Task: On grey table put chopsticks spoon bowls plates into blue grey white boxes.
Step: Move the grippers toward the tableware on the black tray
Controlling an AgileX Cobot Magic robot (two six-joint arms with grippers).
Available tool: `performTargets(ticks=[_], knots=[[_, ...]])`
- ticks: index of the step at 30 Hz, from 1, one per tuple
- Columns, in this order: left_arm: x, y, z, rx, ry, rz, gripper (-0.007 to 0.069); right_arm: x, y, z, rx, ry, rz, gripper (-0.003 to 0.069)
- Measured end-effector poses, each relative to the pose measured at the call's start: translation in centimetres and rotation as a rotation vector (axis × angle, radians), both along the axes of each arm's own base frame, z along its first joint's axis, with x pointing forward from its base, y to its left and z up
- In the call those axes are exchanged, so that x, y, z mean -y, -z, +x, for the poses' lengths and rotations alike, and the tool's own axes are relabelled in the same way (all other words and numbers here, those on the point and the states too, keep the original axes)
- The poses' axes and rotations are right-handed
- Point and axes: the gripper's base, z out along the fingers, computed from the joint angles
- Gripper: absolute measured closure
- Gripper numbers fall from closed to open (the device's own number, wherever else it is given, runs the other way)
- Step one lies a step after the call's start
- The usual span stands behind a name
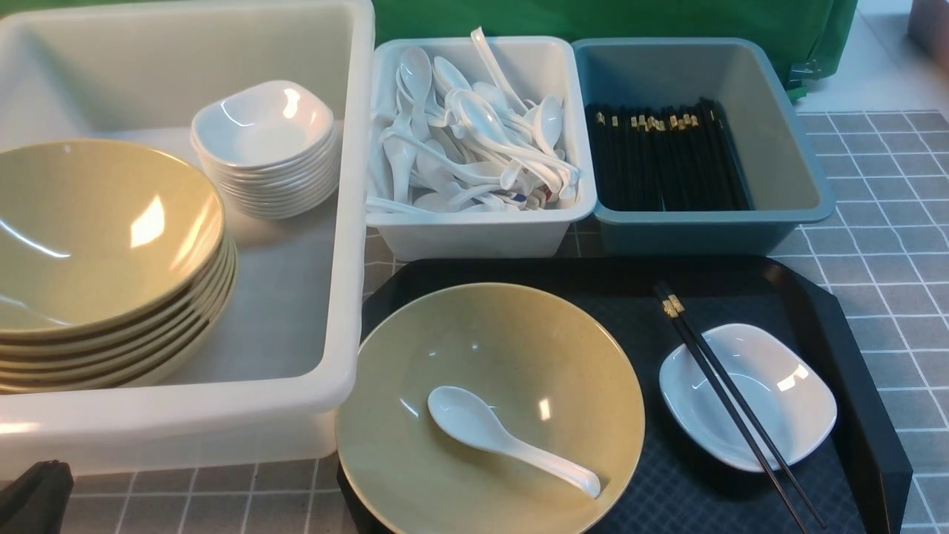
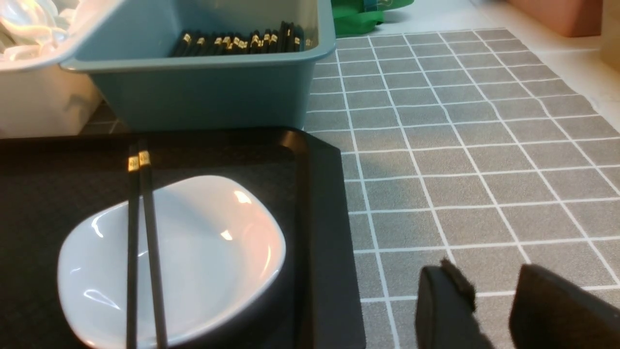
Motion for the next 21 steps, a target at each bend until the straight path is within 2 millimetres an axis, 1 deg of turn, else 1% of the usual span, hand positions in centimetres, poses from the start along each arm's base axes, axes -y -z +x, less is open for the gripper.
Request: performTargets(ticks=[7, 11, 14, 16, 18, 19, 21], knots=[[0.00, 0.00, 0.00, 0.000, 0.000, 0.002, 0.0636, 0.00, 0.00, 0.00, 0.000, 0.000, 0.000, 0.0421], [-0.13, -0.07, 0.01, 0.006, -0.002, 0.052, 0.0636, 0.00, 0.00, 0.00, 0.000, 0.000, 0.000, 0.0421], [-0.13, -0.21, 0.05, 0.023, -0.003, 0.054, 0.0636, 0.00, 0.00, 0.00, 0.000, 0.000, 0.000, 0.0421], [-0.10, -0.25, 0.05, 0.028, -0.003, 0.038, 0.0636, 0.00, 0.00, 0.00, 0.000, 0.000, 0.000, 0.0421], [0.01, -0.31, 0.07, 0.035, -0.006, -0.034, 0.0636, 0.00, 0.00, 0.00, 0.000, 0.000, 0.000, 0.0421], [0.02, -0.32, 0.07, 0.037, -0.006, -0.042, 0.0636, 0.00, 0.00, 0.00, 0.000, 0.000, 0.000, 0.0421], [0.20, -0.34, 0.07, 0.039, -0.010, -0.148, 0.0636, 0.00, 0.00, 0.00, 0.000, 0.000, 0.001, 0.0421]])
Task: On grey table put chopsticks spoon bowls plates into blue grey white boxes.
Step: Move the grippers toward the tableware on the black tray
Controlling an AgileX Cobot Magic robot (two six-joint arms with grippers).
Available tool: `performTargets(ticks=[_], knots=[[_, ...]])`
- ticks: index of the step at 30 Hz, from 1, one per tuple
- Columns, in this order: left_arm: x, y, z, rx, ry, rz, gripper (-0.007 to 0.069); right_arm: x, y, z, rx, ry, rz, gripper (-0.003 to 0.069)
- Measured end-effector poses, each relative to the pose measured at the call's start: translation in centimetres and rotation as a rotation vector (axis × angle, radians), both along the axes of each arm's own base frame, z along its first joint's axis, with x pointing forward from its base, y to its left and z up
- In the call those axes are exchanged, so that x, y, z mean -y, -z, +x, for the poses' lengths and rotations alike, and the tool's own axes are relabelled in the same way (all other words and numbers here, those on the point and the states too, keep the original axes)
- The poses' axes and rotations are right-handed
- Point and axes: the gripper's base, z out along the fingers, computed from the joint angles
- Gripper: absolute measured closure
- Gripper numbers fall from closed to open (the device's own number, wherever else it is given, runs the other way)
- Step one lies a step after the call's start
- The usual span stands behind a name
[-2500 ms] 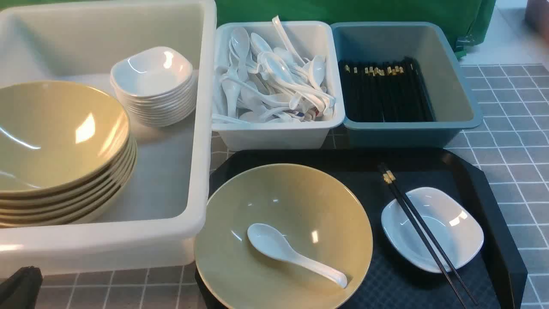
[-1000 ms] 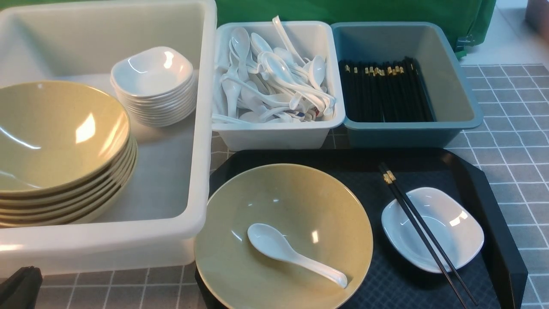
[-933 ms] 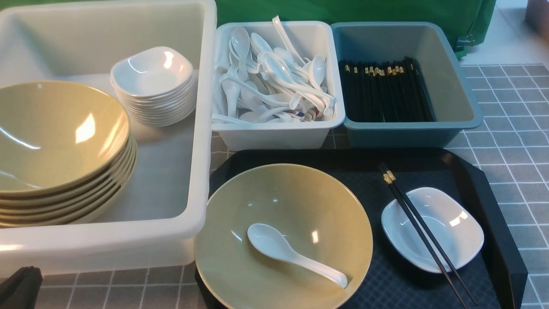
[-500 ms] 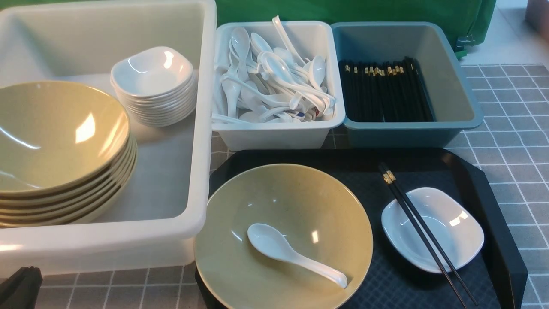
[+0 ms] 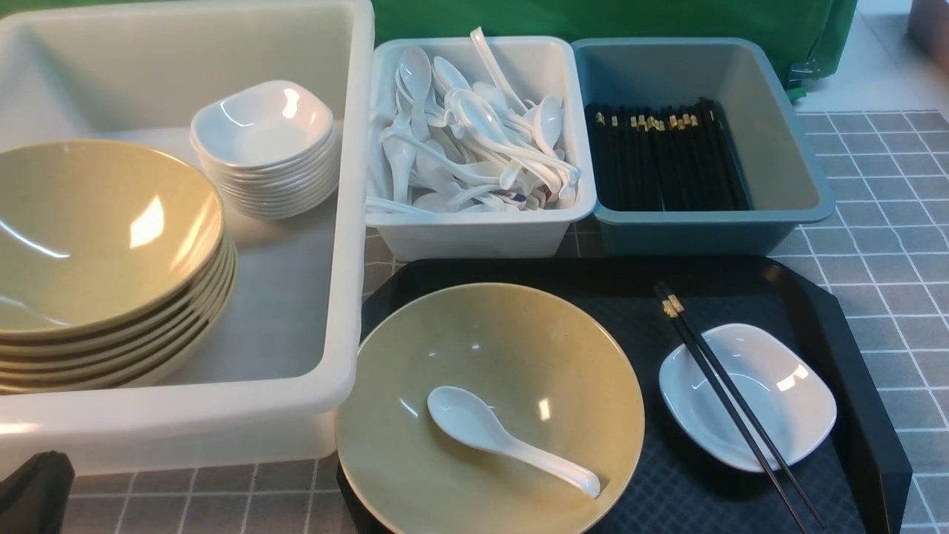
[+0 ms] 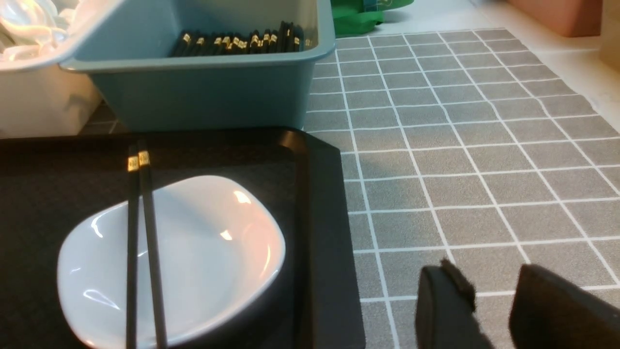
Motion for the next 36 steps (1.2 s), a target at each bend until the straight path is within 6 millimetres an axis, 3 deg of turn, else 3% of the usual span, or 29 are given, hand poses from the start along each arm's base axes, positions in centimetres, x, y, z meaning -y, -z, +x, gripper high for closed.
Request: performTargets(ticks=[3, 5, 6, 7, 10, 14, 17, 23, 25, 27, 29, 32, 34, 35, 36], knots=[[0.2, -0.1, 0.0, 0.007, -0.004, -0.149, 0.0636, 0.0, 0.0, 0.0, 0.001, 0.004, 0.015, 0.0421], [0.7, -0.3, 0.0, 0.011, -0.009, -0.484, 0.0636, 0.0, -0.1, 0.0, 0.018, 0.030, 0.137, 0.0421], [0.7, -0.3, 0.0, 0.012, -0.011, -0.493, 0.0636, 0.0, -0.1, 0.0, 0.019, 0.033, 0.153, 0.0421], [0.9, -0.5, 0.0, 0.013, -0.013, -0.688, 0.0636, -0.1, -0.1, 0.0, 0.034, 0.063, 0.319, 0.0421], [1.3, -0.9, 0.0, 0.014, -0.016, -1.008, 0.0636, -0.3, -0.3, 0.1, 0.070, 0.143, 0.760, 0.0421], [1.3, -1.2, 0.0, 0.019, -0.016, -1.146, 0.0636, -0.4, -0.4, 0.1, 0.091, 0.209, 1.095, 0.0421], [1.3, -1.3, 0.0, 0.024, -0.017, -1.180, 0.0636, -0.4, -0.1, 0.1, 0.066, 0.226, 1.094, 0.0421], [1.7, -1.4, -0.1, -0.009, 0.024, -1.123, 0.0636, -0.4, 0.0, 0.0, 0.045, 0.204, 0.975, 0.0421], [2.1, -3.1, -0.5, 0.010, 0.091, -1.011, 0.0636, -0.4, -0.1, 0.0, 0.049, 0.182, 0.950, 0.0421], [2.4, -6.4, -1.3, 0.081, 0.172, -0.824, 0.0636, -0.7, -0.8, 0.0, 0.058, 0.106, 0.847, 0.0421], [2.5, -9.4, -1.6, 0.093, 0.202, -0.654, 0.0636, -0.9, -3.1, -0.2, 0.088, 0.007, 0.716, 0.0434], [2.5, -11.0, -1.2, 0.049, 0.200, -0.548, 0.0636, -1.1, -5.5, -0.2, 0.108, -0.056, 0.613, 0.0467], [2.3, -13.2, 0.5, -0.104, 0.185, -0.373, 0.0636, -1.5, -9.0, 0.9, 0.061, -0.135, 0.427, 0.0545], [2.3, -13.6, 0.6, -0.107, 0.186, -0.359, 0.0636, -1.5, -9.3, 0.8, 0.069, -0.140, 0.413, 0.0551], [2.1, -14.4, 1.7, -0.217, 0.177, -0.271, 0.0636, -1.9, -10.9, 1.9, 0.013, -0.173, 0.307, 0.0592]])
